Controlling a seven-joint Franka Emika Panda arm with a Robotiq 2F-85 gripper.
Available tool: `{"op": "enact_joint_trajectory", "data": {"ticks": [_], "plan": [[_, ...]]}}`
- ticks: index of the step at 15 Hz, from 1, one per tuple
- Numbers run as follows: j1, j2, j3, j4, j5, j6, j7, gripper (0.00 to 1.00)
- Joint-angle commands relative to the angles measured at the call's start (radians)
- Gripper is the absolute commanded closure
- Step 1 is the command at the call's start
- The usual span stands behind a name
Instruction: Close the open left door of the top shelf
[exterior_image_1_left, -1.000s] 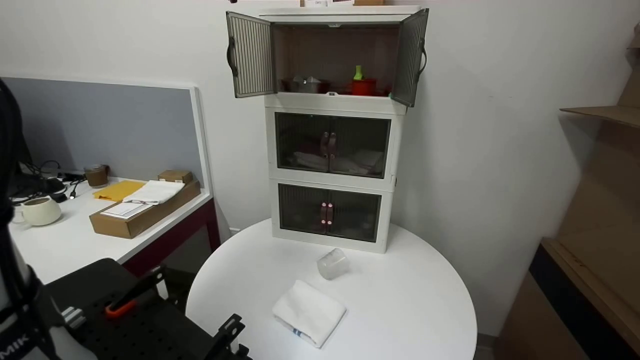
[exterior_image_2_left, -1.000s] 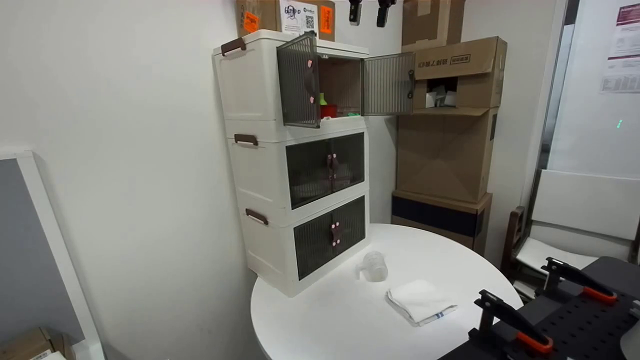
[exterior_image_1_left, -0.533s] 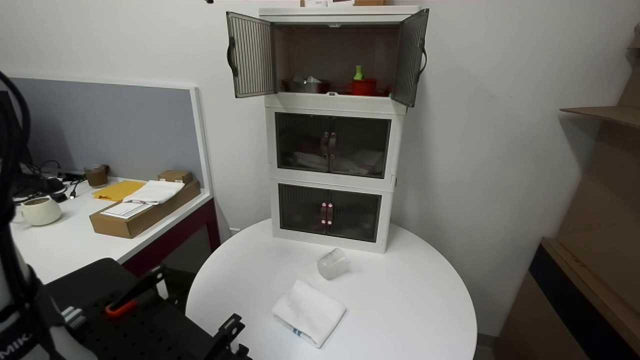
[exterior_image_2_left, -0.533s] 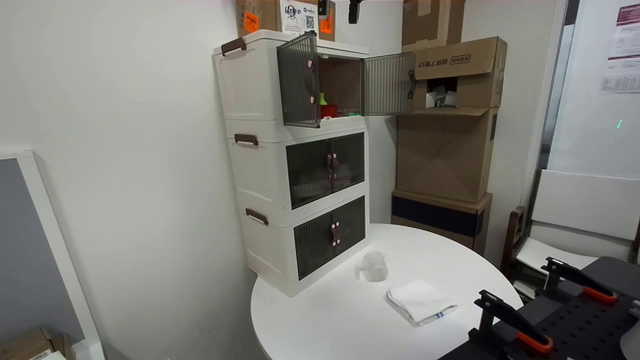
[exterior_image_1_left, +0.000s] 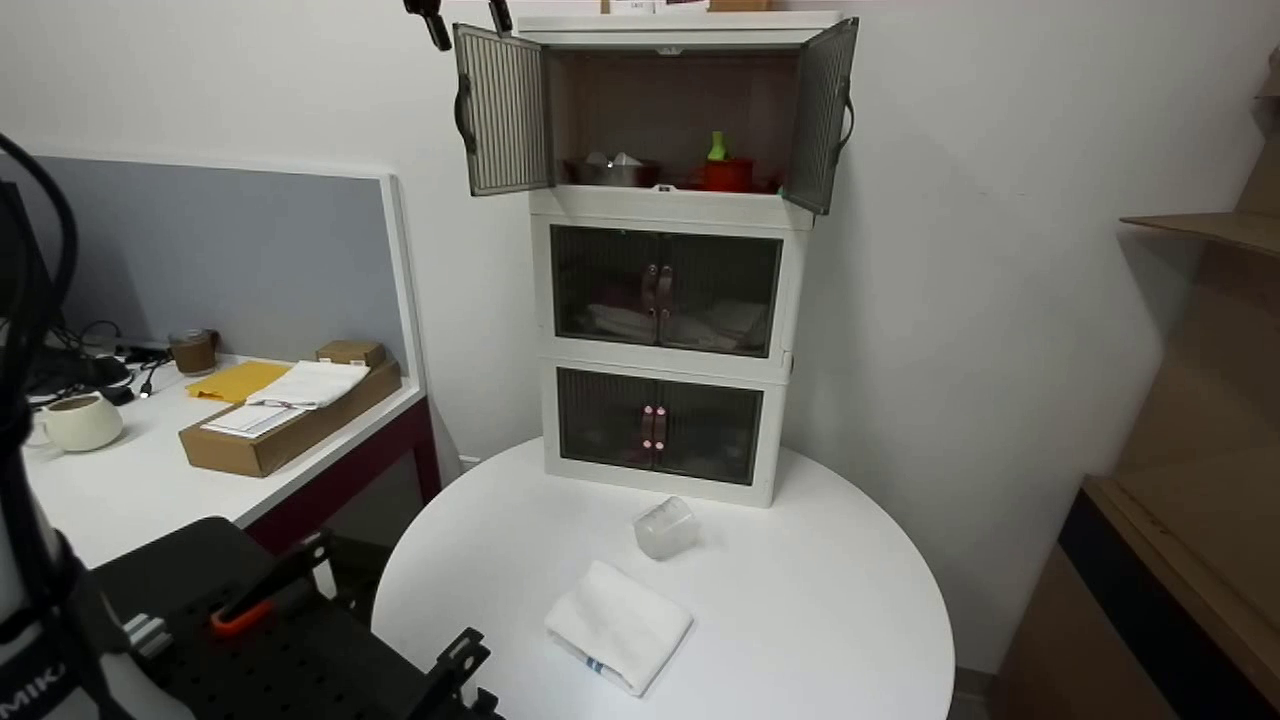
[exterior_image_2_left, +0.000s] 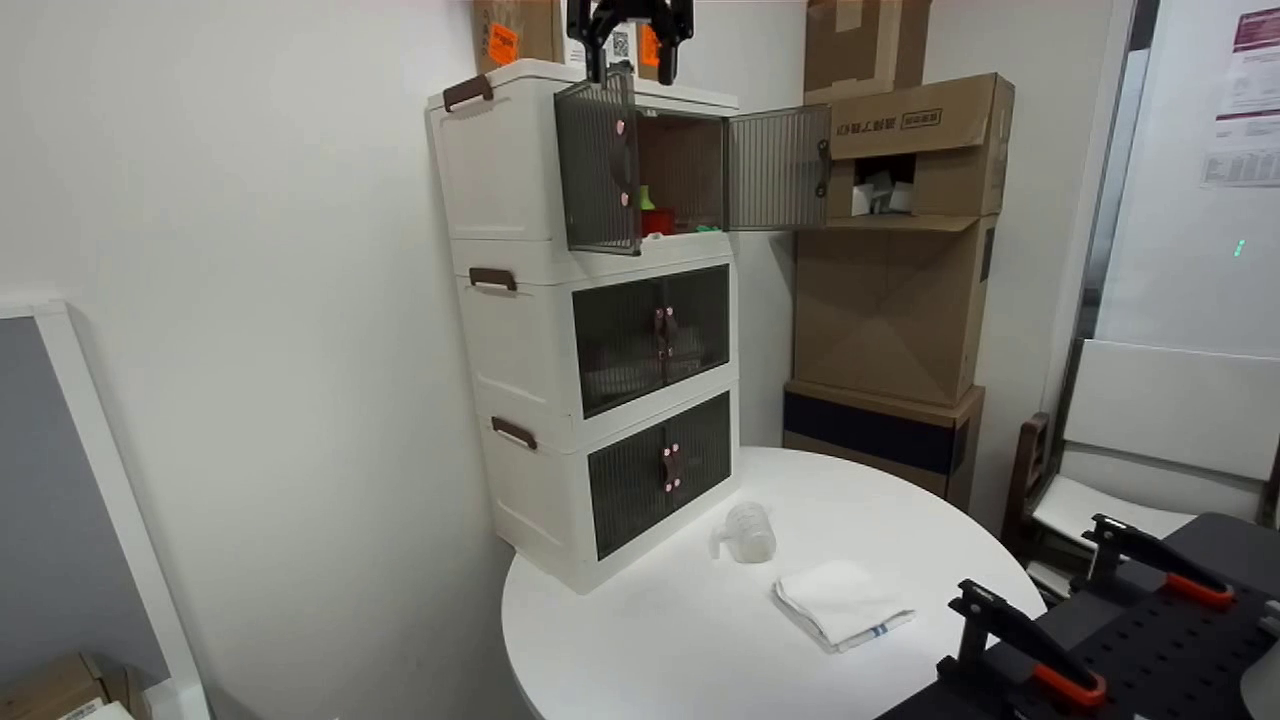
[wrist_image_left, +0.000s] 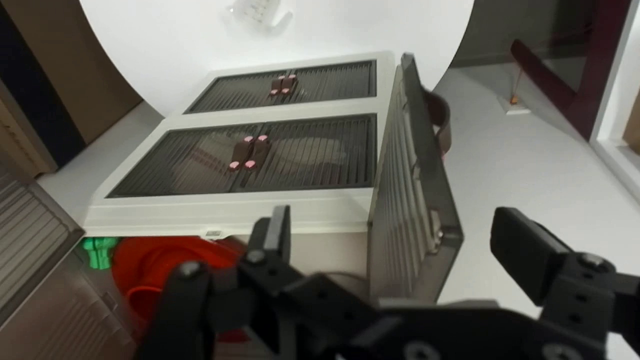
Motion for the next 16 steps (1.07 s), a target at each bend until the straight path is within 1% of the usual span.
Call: {"op": "enact_joint_trajectory", "data": {"ticks": [1,4,7,10,11,12,13,16], "plan": [[-0.002,0.009,-0.017,-0.025,-0.122,0.139,0.165,0.00],[-0.013,-0.005,-0.034,-0.056,-0.285,0.197,0.297,0.00],[-0.032,-0.047,-0.054,-0.058,-0.429,0.172,0.403,0.00],[-0.060,-0.082,-0.069,-0.068,-0.525,0.178,0.540,0.00],[-0.067,-0.096,-0.078,-0.080,-0.520,0.186,0.535,0.00],[-0.068,-0.109,-0.090,-0.095,-0.470,0.207,0.474,0.00],[-0.067,-0.118,-0.109,-0.115,-0.388,0.247,0.367,0.00],[-0.075,-0.115,-0.151,-0.166,-0.217,0.361,0.150,0.00]]}}
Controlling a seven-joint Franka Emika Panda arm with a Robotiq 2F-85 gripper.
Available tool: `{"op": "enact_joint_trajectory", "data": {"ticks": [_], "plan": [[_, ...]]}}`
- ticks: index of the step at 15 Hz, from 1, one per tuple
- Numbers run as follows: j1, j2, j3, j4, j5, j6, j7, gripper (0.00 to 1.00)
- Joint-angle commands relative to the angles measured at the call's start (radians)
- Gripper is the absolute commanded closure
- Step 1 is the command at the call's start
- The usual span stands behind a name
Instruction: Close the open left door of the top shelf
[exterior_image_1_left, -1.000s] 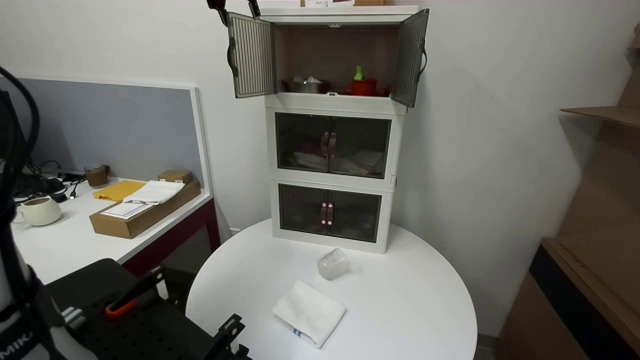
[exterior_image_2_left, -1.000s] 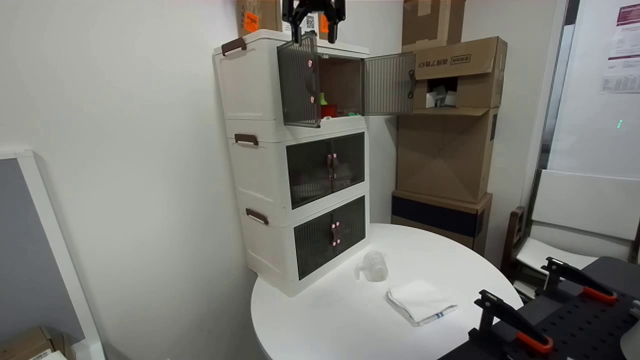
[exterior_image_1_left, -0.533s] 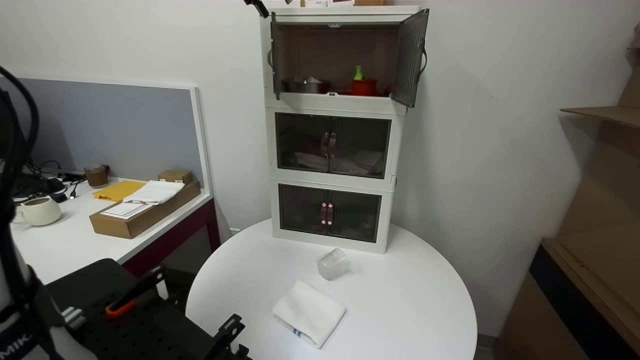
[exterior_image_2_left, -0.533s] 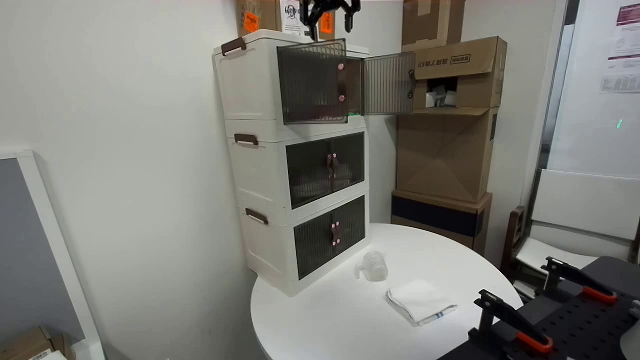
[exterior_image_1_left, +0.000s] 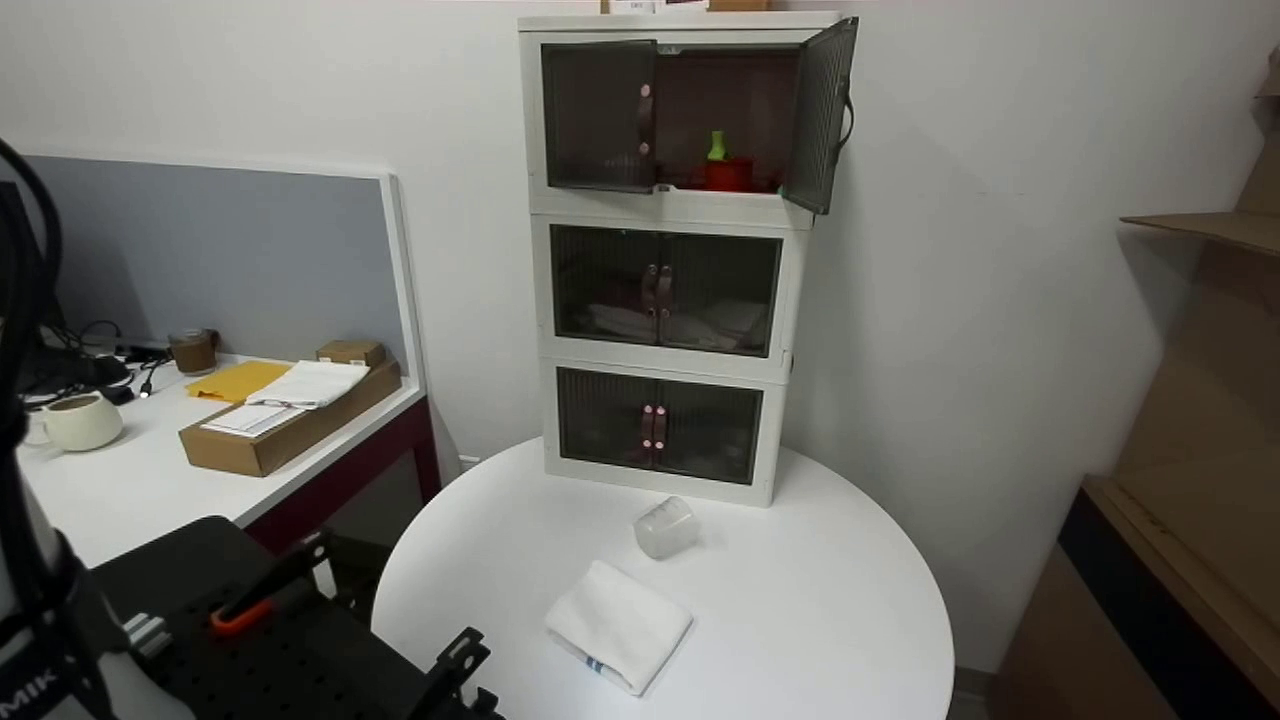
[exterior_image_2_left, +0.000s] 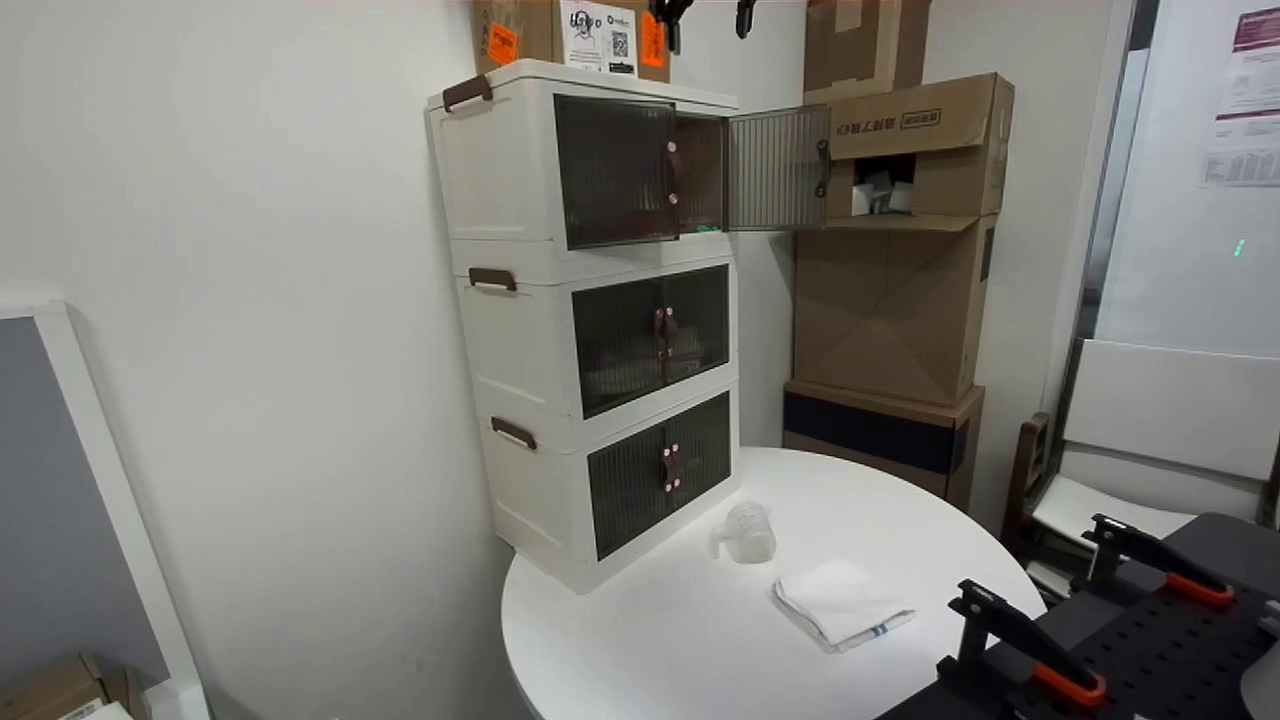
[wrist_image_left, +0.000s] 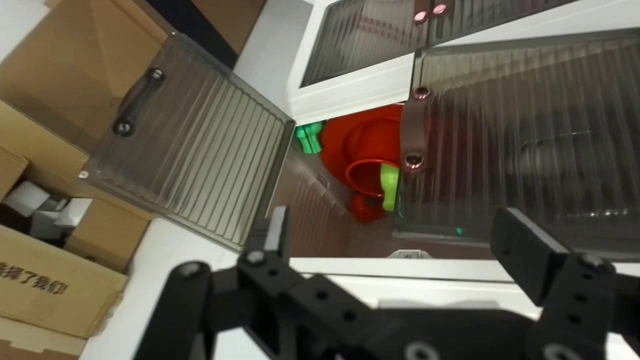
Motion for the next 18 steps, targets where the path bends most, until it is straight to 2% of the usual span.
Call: {"op": "enact_joint_trajectory", "data": {"ticks": [1,3,5,12,18], "plan": [[-0.014,-0.011,-0.047,-0.077,0.192,0.136,-0.256,0.00],[-0.019,0.014,-0.067,-0.092,0.288,0.173,-0.397,0.00],[-0.033,0.048,-0.076,-0.094,0.318,0.187,-0.473,0.00],[-0.058,0.150,-0.083,-0.071,0.300,0.205,-0.510,0.00],[-0.088,0.071,-0.116,-0.178,0.297,0.131,-0.630,0.00]]}}
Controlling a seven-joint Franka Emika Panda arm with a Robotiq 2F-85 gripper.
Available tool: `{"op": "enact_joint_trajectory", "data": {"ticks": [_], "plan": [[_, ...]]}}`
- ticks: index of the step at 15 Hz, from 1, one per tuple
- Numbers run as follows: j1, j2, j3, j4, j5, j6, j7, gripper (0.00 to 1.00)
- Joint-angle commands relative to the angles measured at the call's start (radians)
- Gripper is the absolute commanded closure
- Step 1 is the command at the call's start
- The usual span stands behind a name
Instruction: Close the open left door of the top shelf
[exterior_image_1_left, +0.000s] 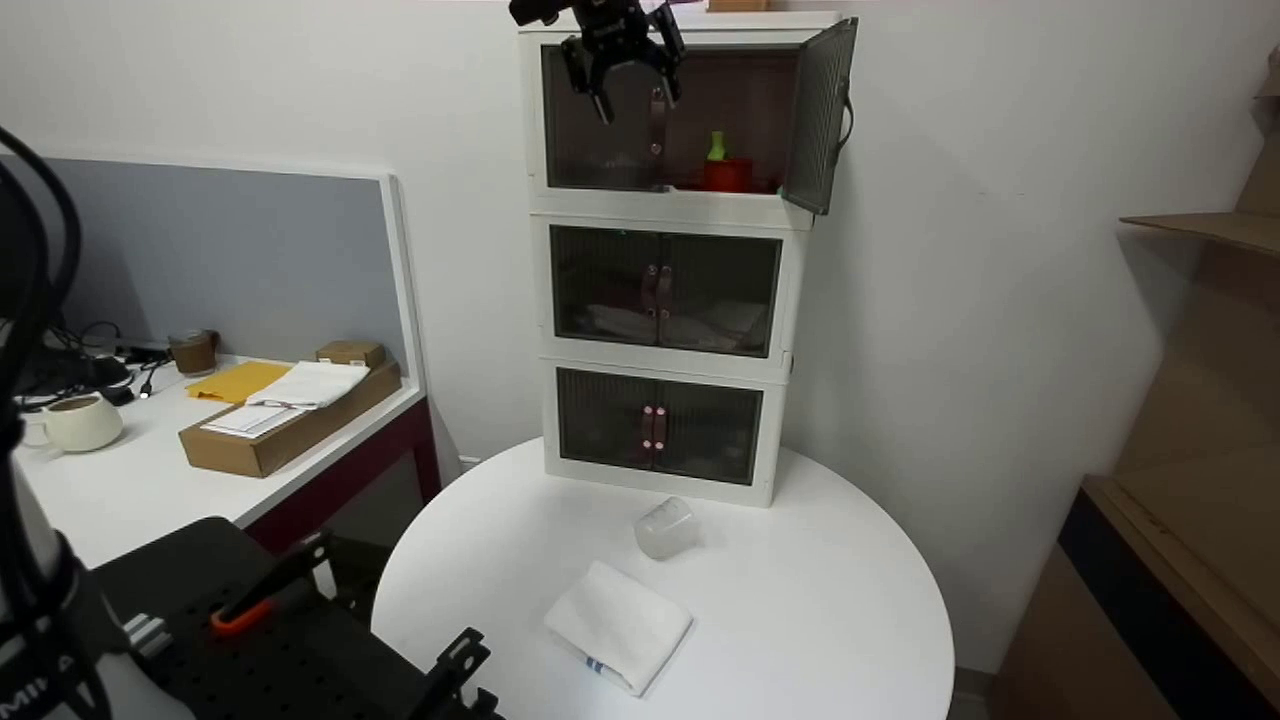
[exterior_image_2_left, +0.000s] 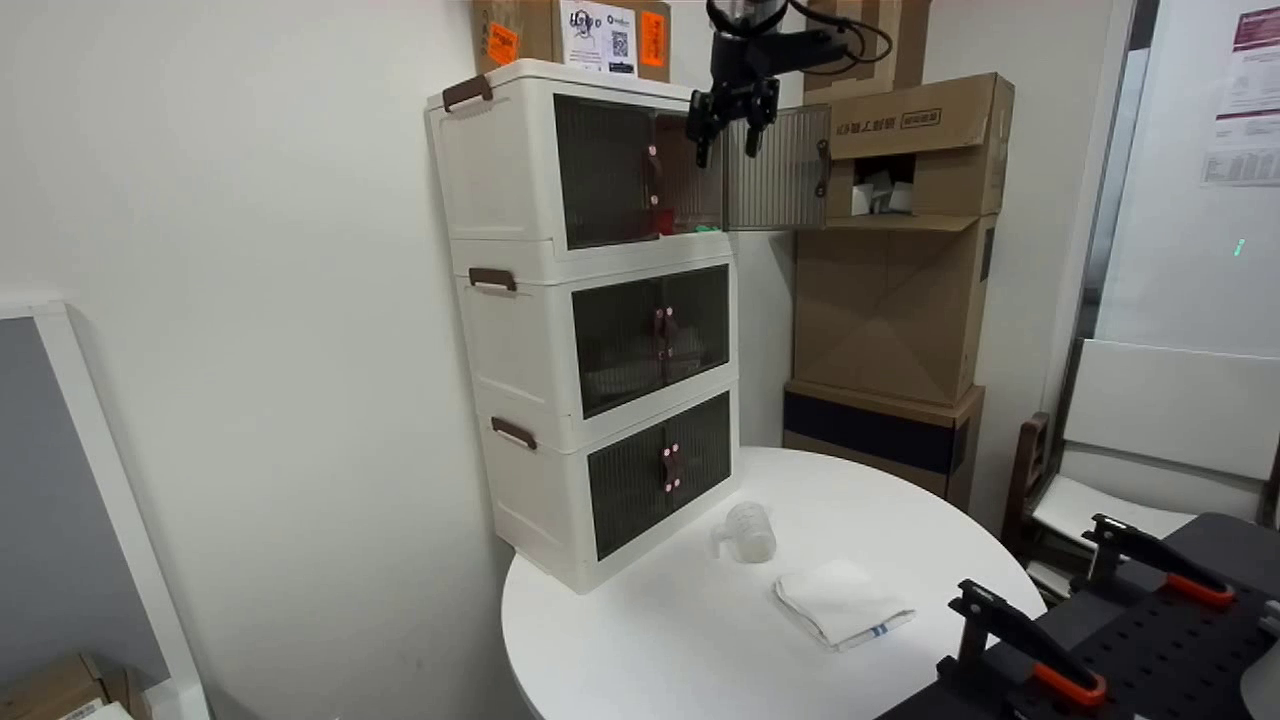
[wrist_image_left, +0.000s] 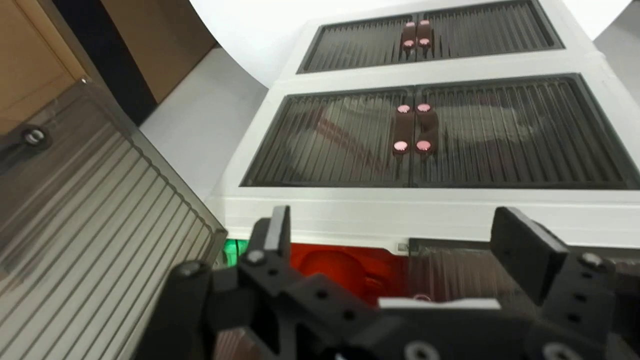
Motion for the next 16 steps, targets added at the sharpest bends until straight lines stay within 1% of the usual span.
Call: {"op": "enact_joint_trajectory", "data": {"ticks": [1,5,6,7,8,11,12,14,15,16], "plan": [[-0.031,-0.093,-0.035,-0.106,0.013,-0.048,-0.096,0.00],[-0.070,-0.218,-0.086,-0.263,0.054,-0.104,-0.162,0.00],[-0.080,-0.255,-0.097,-0.305,0.060,-0.122,-0.160,0.00],[-0.093,-0.285,-0.101,-0.337,0.049,-0.156,-0.118,0.00],[-0.100,-0.316,-0.107,-0.369,0.064,-0.201,-0.109,0.00],[-0.104,-0.408,-0.117,-0.461,0.106,-0.282,-0.120,0.00],[-0.103,-0.441,-0.115,-0.490,0.117,-0.293,-0.115,0.00],[-0.107,-0.492,-0.100,-0.535,0.117,-0.296,-0.077,0.00],[-0.110,-0.413,-0.108,-0.475,0.099,-0.282,-0.111,0.00],[-0.110,-0.439,-0.105,-0.497,0.100,-0.283,-0.100,0.00]]}}
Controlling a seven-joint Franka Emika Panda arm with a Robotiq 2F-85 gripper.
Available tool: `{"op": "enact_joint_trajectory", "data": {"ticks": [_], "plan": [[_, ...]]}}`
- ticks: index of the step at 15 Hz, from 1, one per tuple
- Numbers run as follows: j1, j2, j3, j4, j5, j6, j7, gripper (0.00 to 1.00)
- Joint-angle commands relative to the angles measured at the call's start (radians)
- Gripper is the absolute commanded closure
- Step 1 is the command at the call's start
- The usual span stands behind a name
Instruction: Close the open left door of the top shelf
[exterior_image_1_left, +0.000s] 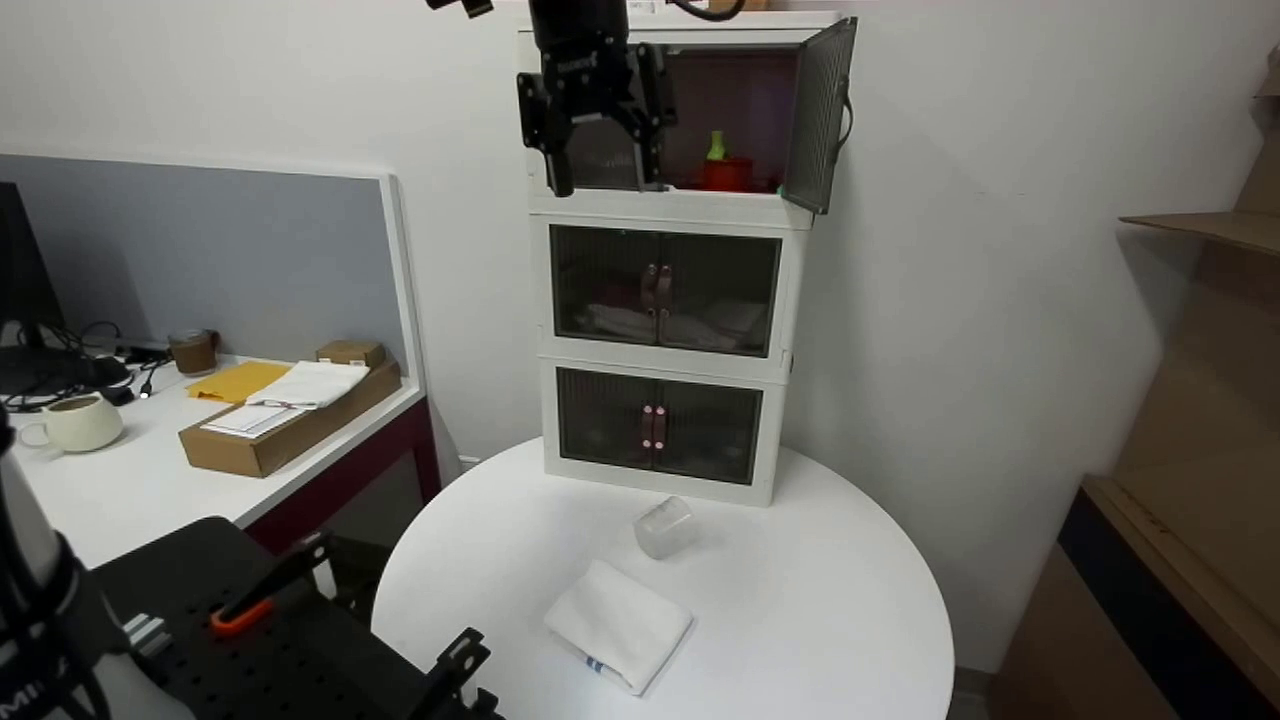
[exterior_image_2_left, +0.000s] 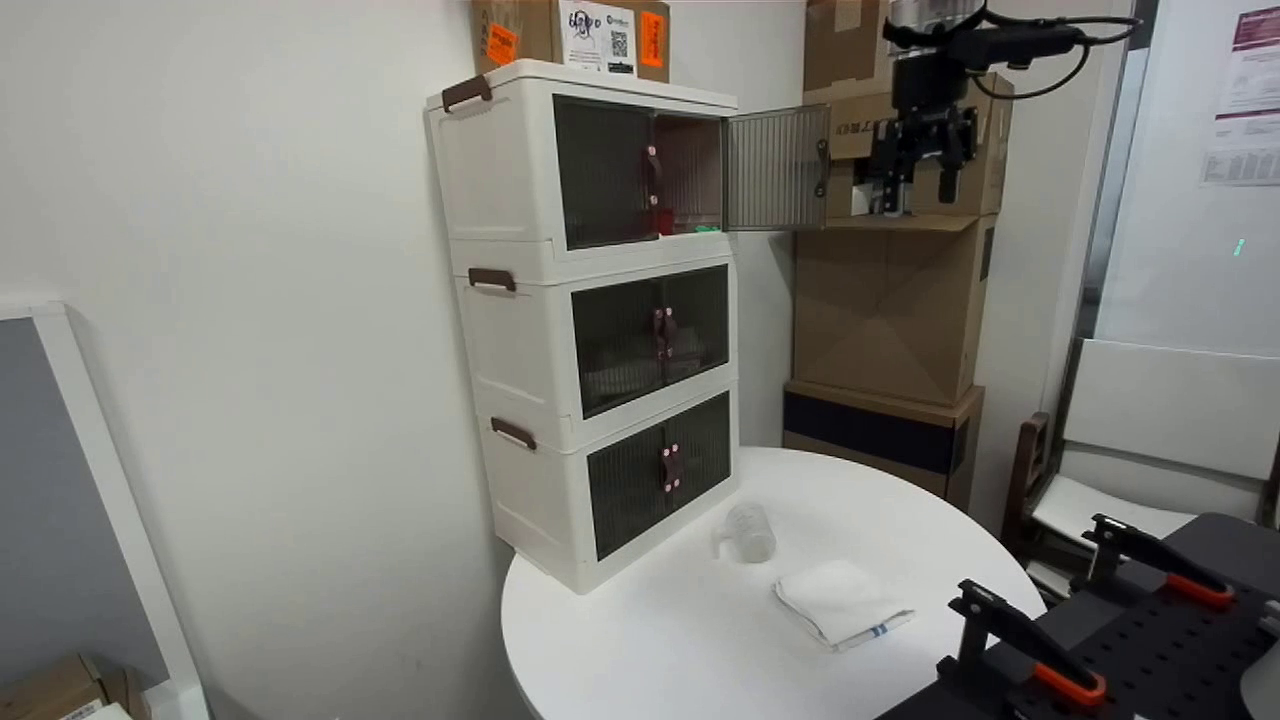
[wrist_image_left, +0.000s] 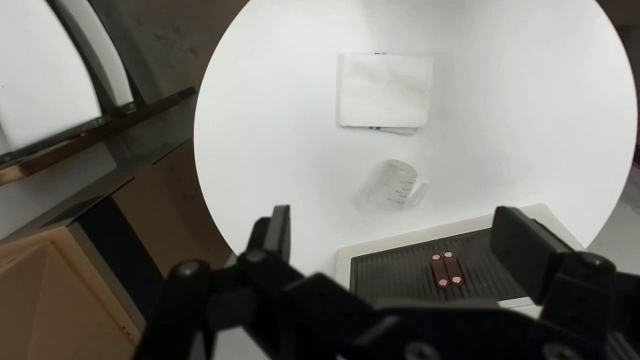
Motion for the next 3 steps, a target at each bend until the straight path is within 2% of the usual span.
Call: {"op": "enact_joint_trajectory", "data": {"ticks": [1,3], "plan": [[-0.005,-0.017,0.007,-0.012,0.003,-0.002,0.002,0.00],[-0.006,-0.035,0.008,-0.025,0.004,-0.002,0.005,0.00]]}}
